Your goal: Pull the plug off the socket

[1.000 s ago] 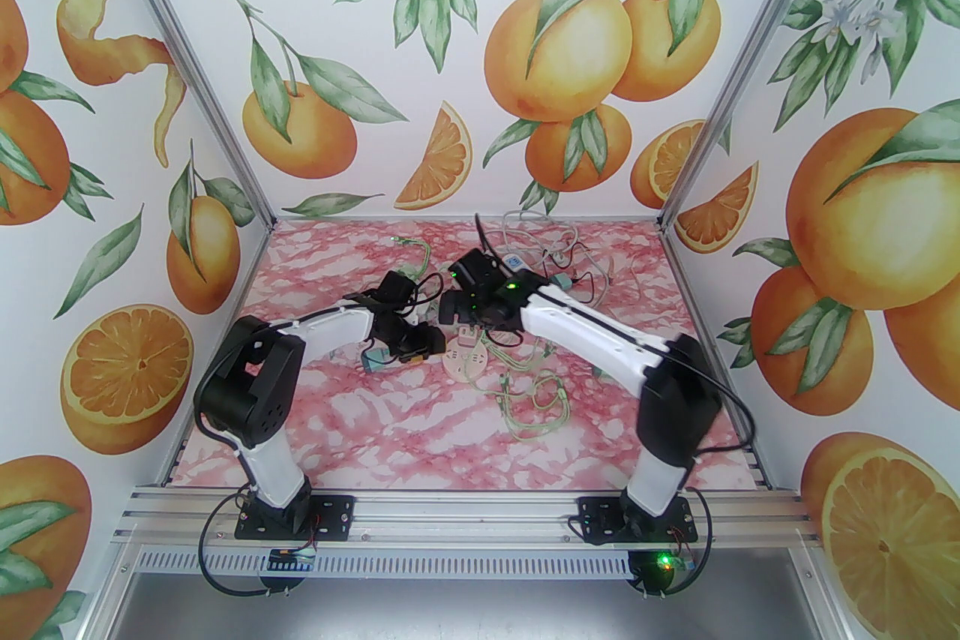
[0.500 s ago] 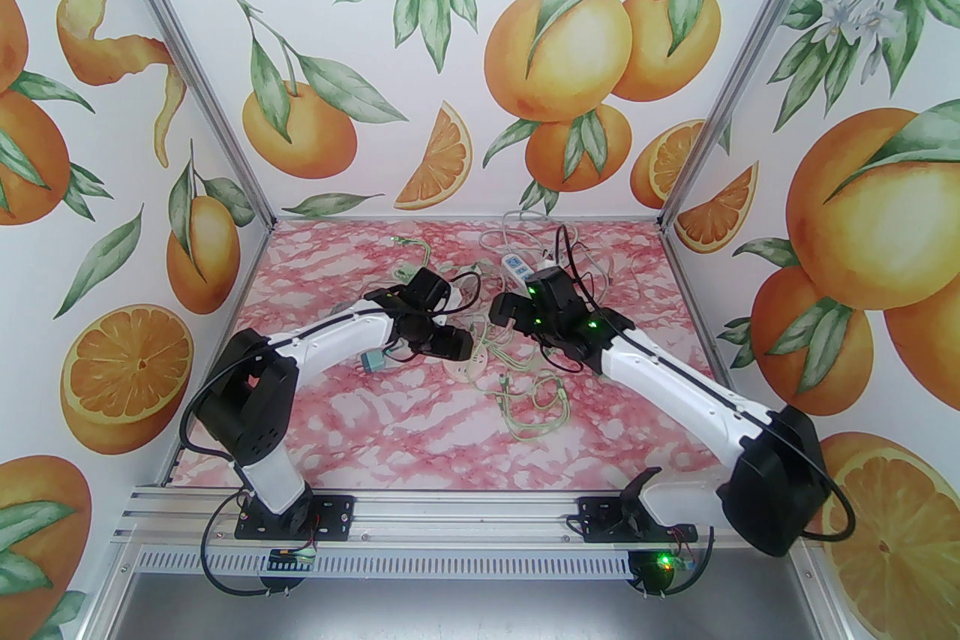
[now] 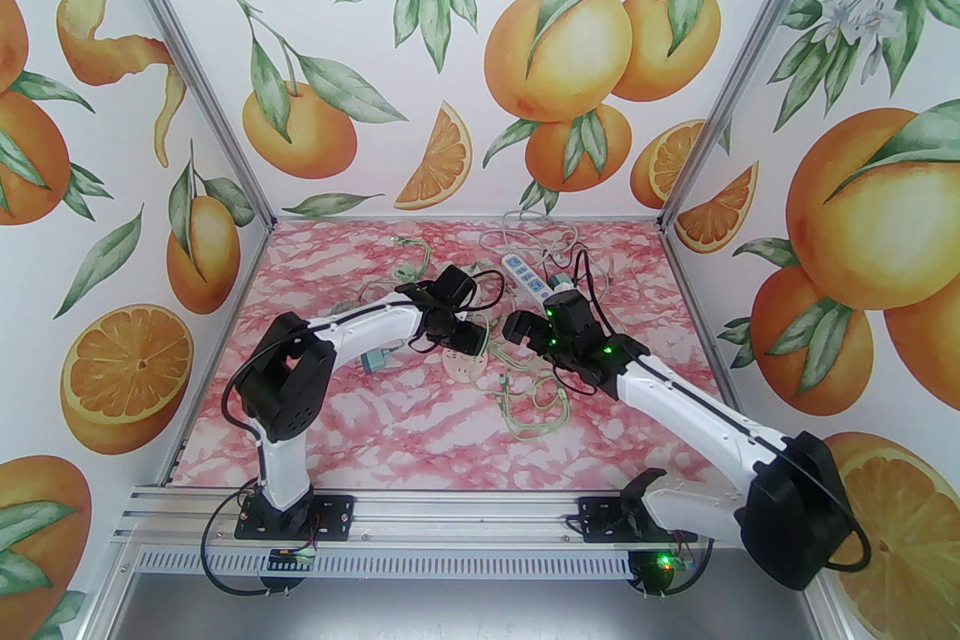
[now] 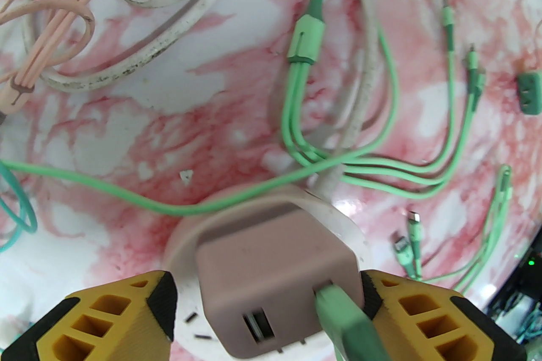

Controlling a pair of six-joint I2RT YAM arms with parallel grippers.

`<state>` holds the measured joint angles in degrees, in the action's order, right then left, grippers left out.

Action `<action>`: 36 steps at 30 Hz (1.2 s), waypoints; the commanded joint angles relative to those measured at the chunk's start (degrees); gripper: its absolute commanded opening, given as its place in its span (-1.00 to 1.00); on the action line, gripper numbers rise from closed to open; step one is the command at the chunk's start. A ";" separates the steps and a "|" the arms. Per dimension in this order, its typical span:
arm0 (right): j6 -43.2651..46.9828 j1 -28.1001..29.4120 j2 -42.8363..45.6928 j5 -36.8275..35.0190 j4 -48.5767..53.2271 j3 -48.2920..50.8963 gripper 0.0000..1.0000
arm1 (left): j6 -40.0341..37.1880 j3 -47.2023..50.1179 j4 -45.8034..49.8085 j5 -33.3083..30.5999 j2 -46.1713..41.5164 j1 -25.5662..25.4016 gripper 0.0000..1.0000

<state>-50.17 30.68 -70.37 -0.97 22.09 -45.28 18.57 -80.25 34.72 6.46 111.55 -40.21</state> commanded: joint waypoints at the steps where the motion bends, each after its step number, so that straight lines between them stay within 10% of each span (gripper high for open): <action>1: -3.51 -0.18 0.86 1.59 -3.22 3.25 1.00 | 1.16 -3.56 0.35 -1.79 1.85 -0.43 0.35; 16: -10.86 2.03 -6.16 13.32 -28.33 11.78 0.61 | 7.36 -3.47 3.78 -7.92 2.77 -0.35 -0.40; 36: -28.35 8.16 -30.77 15.08 -63.42 13.58 0.02 | 24.91 -0.53 5.25 -18.06 -1.04 -1.00 -0.38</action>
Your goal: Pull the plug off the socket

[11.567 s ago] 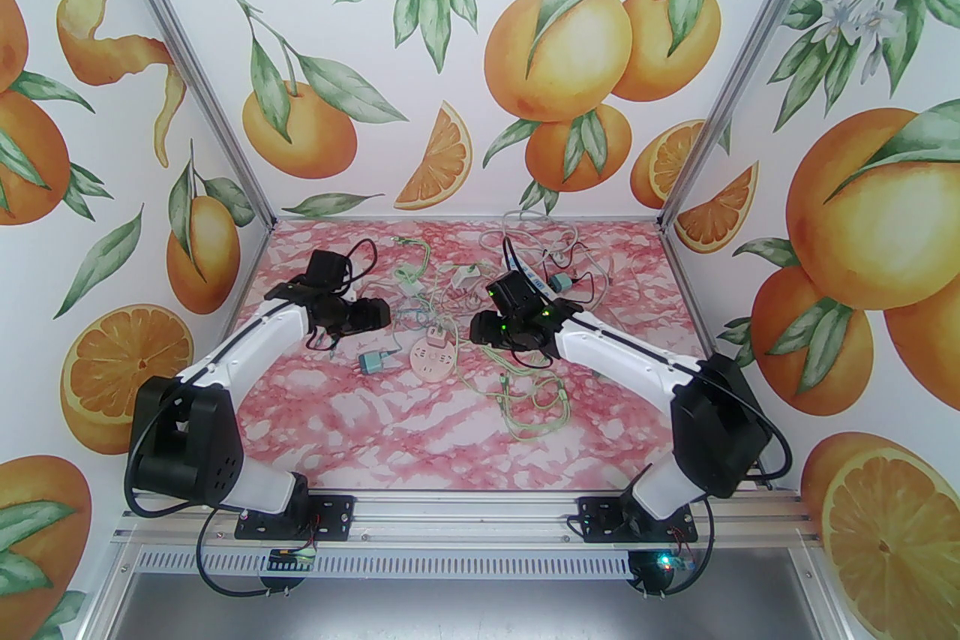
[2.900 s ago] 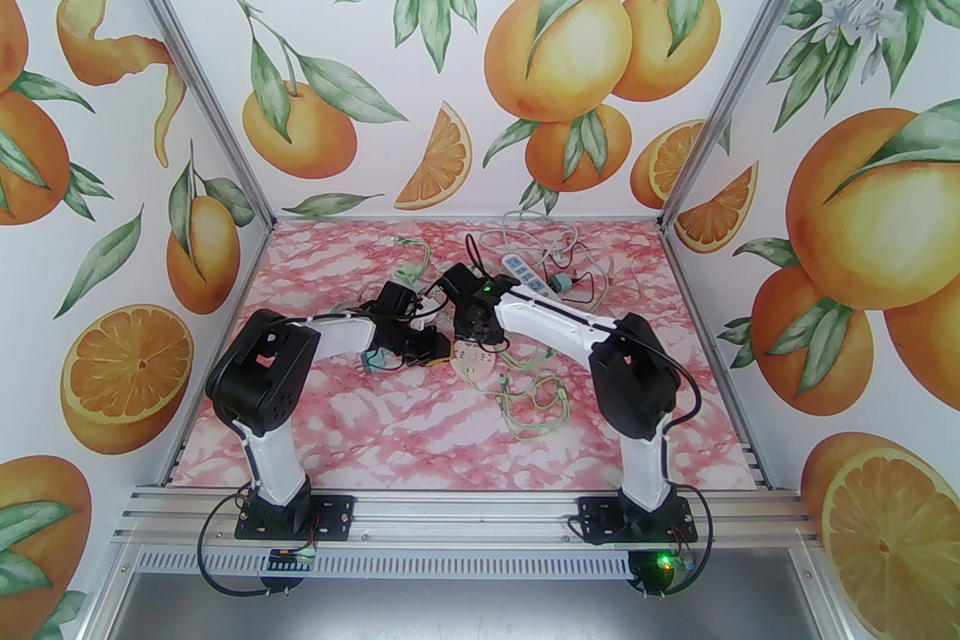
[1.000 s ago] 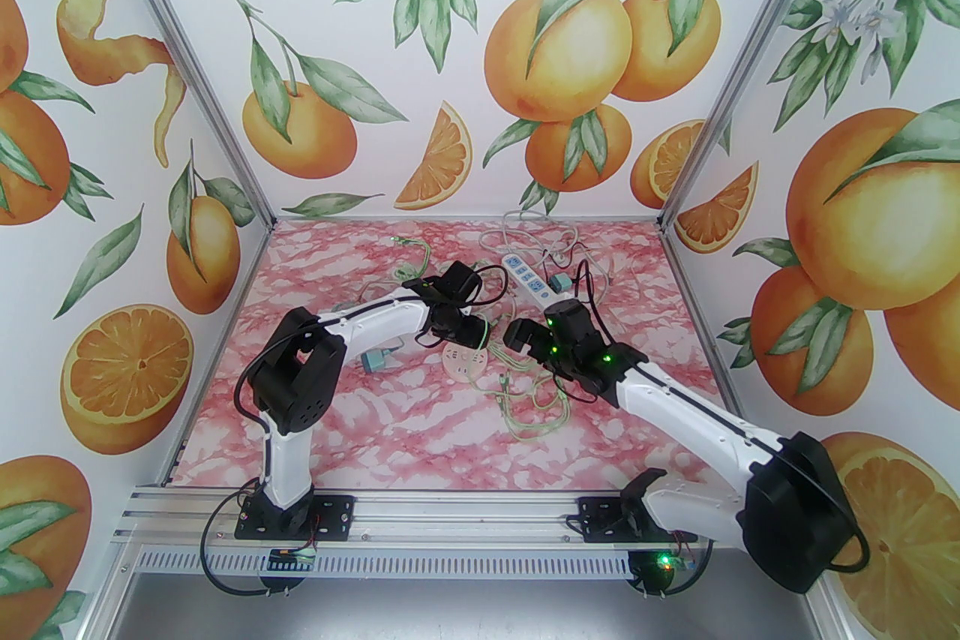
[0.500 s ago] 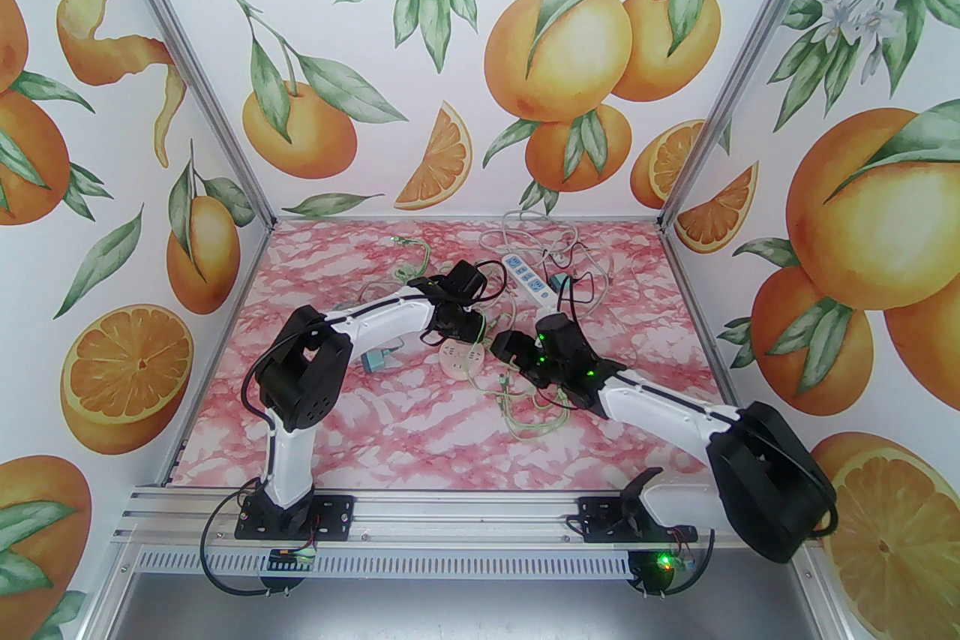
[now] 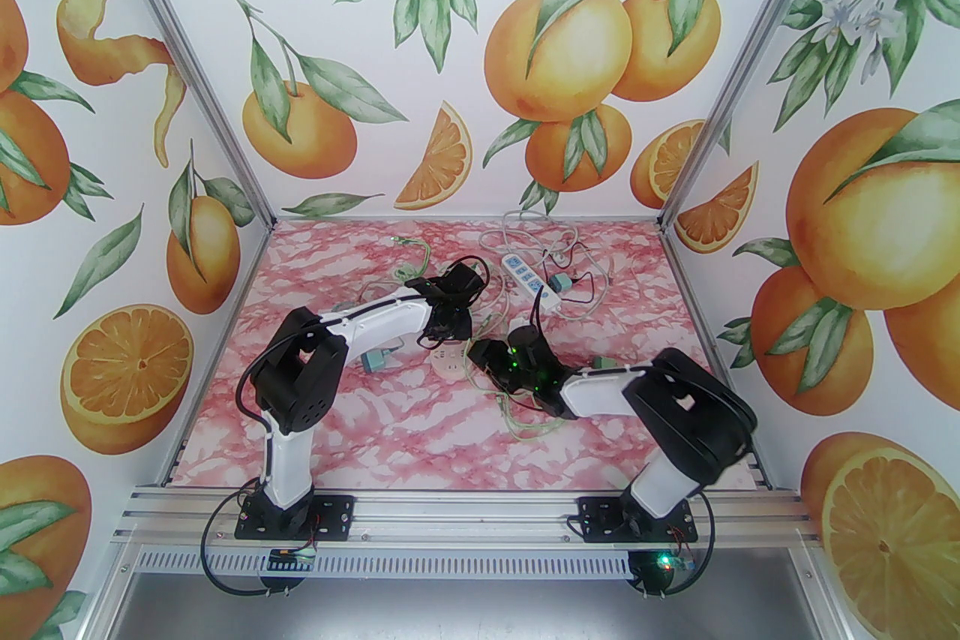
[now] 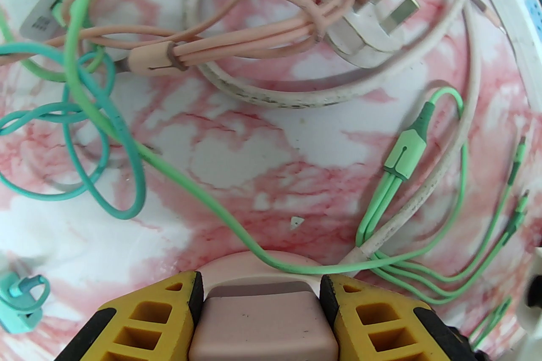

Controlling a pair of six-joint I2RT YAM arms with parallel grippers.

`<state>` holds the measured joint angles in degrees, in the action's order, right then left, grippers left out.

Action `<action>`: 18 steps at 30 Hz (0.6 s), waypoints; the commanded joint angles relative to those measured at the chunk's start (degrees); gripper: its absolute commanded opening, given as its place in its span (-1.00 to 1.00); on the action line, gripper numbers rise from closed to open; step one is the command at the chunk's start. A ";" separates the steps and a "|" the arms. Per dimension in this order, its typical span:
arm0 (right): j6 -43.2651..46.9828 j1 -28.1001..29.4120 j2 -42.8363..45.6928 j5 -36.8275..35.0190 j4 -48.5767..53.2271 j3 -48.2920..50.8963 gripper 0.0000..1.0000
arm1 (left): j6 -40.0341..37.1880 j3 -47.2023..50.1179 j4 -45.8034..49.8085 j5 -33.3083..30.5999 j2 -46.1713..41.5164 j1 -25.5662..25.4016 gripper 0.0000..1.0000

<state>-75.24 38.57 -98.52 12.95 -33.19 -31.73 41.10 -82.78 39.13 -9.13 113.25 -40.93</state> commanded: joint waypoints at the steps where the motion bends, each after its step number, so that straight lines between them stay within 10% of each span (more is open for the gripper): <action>1: -3.45 0.23 -3.76 1.88 -8.46 -0.46 0.02 | 2.50 2.42 0.51 -2.66 -2.98 -0.46 -0.38; 16: -4.77 0.21 -6.59 6.67 -7.37 0.95 -0.05 | 3.48 2.76 -1.27 -0.19 -3.04 -0.62 -0.36; 18: -0.50 0.25 -4.82 6.89 5.32 -2.07 -0.07 | 3.54 2.19 -0.91 -0.45 -2.61 -0.58 -0.36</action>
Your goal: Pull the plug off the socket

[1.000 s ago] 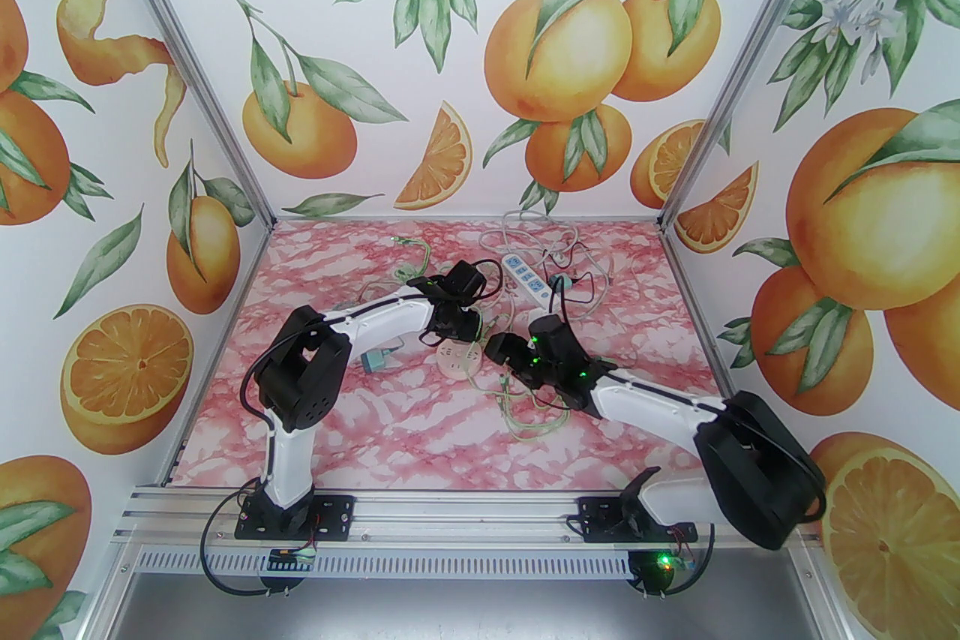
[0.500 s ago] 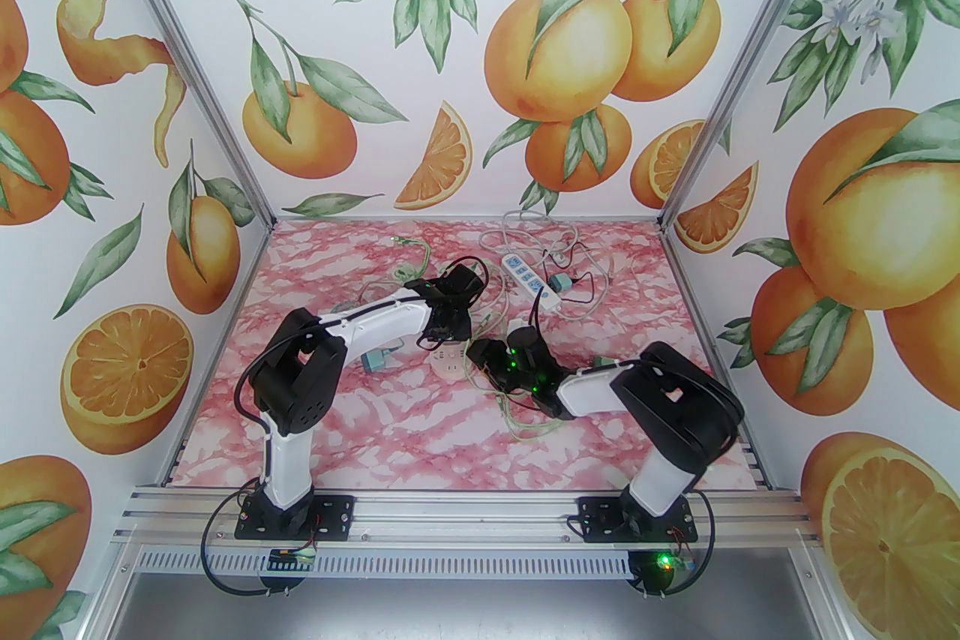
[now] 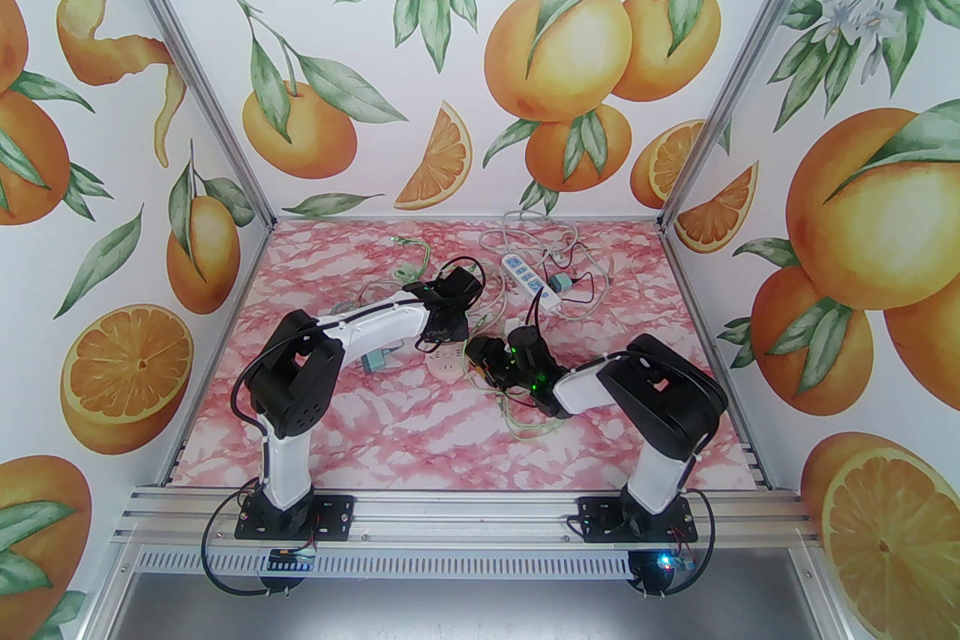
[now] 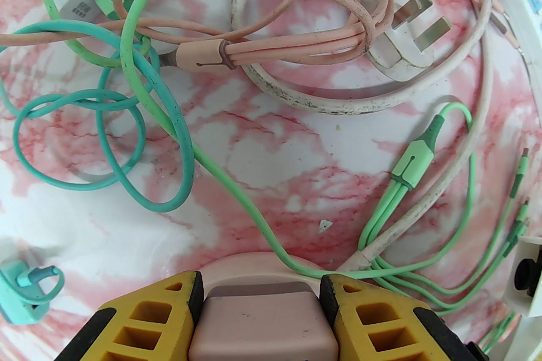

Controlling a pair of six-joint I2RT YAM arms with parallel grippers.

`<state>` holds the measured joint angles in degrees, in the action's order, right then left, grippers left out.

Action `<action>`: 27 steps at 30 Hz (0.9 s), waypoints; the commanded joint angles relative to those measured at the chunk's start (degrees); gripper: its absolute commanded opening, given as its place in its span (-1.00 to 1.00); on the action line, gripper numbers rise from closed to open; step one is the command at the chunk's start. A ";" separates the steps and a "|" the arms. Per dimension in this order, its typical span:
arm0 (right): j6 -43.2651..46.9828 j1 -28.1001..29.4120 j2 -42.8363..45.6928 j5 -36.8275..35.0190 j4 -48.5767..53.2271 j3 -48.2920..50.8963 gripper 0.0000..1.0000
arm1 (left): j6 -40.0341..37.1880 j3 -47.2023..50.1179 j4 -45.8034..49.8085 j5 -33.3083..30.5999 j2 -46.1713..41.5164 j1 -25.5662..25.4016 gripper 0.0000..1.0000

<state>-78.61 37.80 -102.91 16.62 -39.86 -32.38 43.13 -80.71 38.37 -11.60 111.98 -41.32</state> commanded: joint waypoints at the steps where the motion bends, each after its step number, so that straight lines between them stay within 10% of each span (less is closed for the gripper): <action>1: 5.11 1.04 -0.04 2.88 16.51 -2.77 -0.12 | 1.57 0.22 -0.30 2.21 -1.45 -0.25 -0.36; 10: 16.29 0.96 -1.84 -2.29 46.64 -11.97 -0.18 | 2.61 1.20 -1.31 3.64 -3.07 0.56 -0.36; 27: 16.91 1.51 -6.30 -5.30 57.60 -16.57 -0.24 | 2.74 0.24 1.15 1.77 -3.40 -0.15 -0.36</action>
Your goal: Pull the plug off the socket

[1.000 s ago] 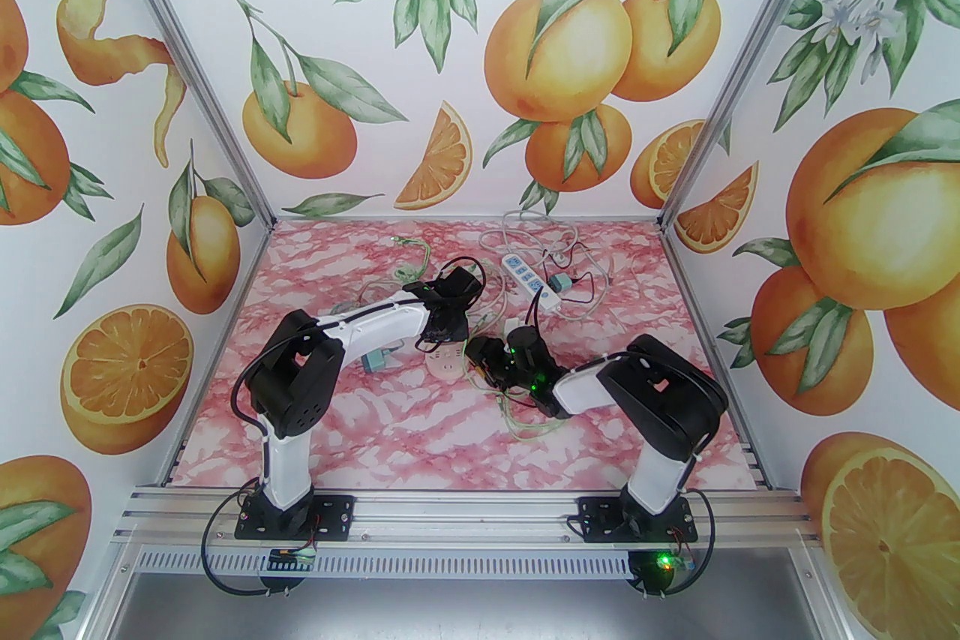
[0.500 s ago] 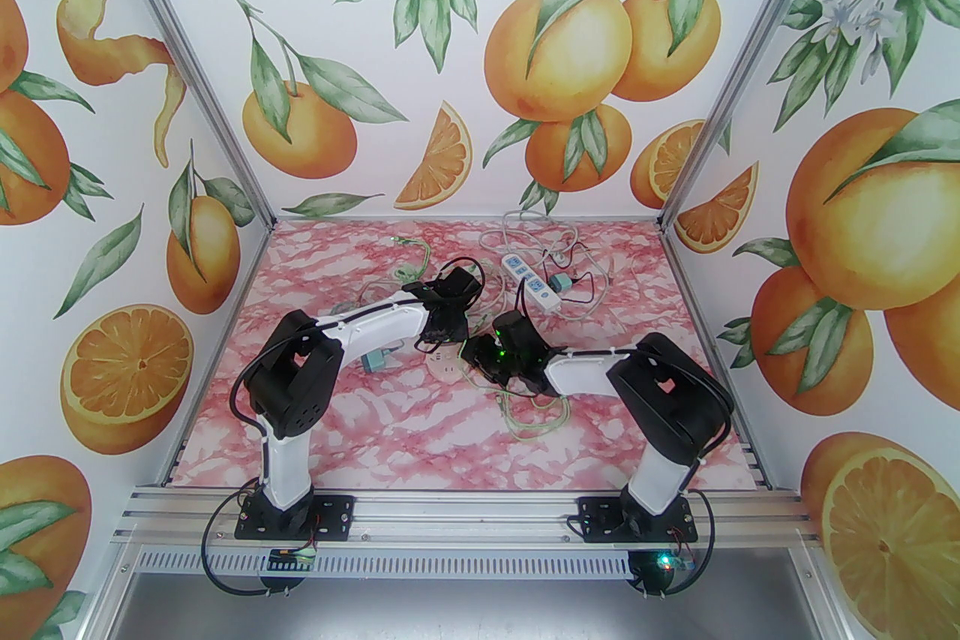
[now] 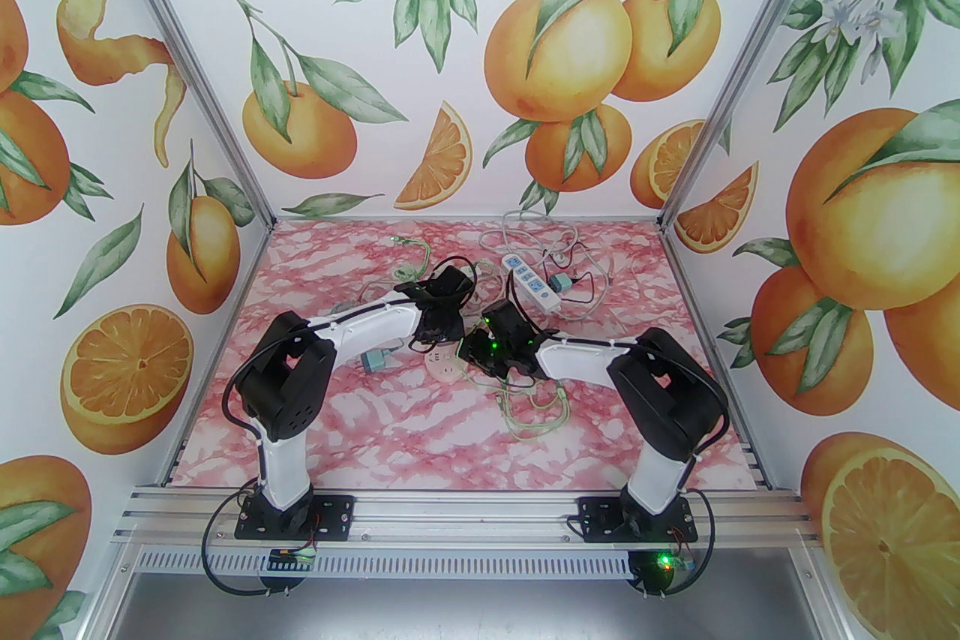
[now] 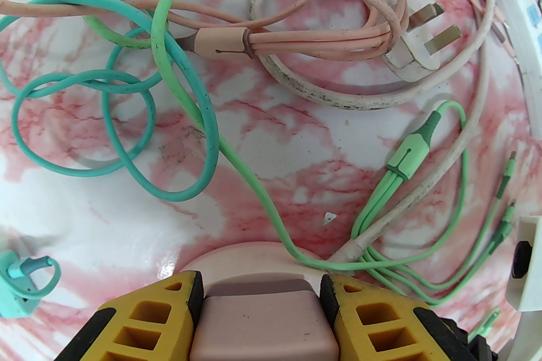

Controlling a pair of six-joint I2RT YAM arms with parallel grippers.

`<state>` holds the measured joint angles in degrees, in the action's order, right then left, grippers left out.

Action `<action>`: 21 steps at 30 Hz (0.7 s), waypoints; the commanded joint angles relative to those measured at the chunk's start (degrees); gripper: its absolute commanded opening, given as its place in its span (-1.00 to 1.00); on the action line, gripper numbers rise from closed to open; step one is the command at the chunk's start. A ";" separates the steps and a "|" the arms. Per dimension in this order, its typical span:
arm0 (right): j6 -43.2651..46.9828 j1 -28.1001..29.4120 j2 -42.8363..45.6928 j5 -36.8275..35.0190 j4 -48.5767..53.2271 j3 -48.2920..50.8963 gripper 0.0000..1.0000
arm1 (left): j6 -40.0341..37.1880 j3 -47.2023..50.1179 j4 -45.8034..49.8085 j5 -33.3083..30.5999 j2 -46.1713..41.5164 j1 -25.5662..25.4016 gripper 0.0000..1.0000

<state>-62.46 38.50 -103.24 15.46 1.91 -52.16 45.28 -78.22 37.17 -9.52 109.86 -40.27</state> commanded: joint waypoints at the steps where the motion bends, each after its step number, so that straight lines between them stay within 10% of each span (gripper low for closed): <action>1: 0.76 0.89 -6.42 -3.93 16.12 2.84 -0.25 | -0.10 -2.84 3.03 -1.75 -0.82 -2.12 -0.37; 13: 1.04 1.43 -8.39 -4.48 18.17 1.19 -0.36 | -3.62 -7.47 8.13 -10.61 2.37 -7.90 -0.40; 21: 1.02 1.48 -8.73 -4.56 18.28 1.42 -0.38 | -0.16 -5.44 5.73 -0.71 -0.69 -2.47 -0.40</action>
<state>-63.33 38.61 -104.22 15.94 5.80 -54.57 46.11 -83.02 43.59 -17.28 112.20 -43.07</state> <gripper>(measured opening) 0.313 0.432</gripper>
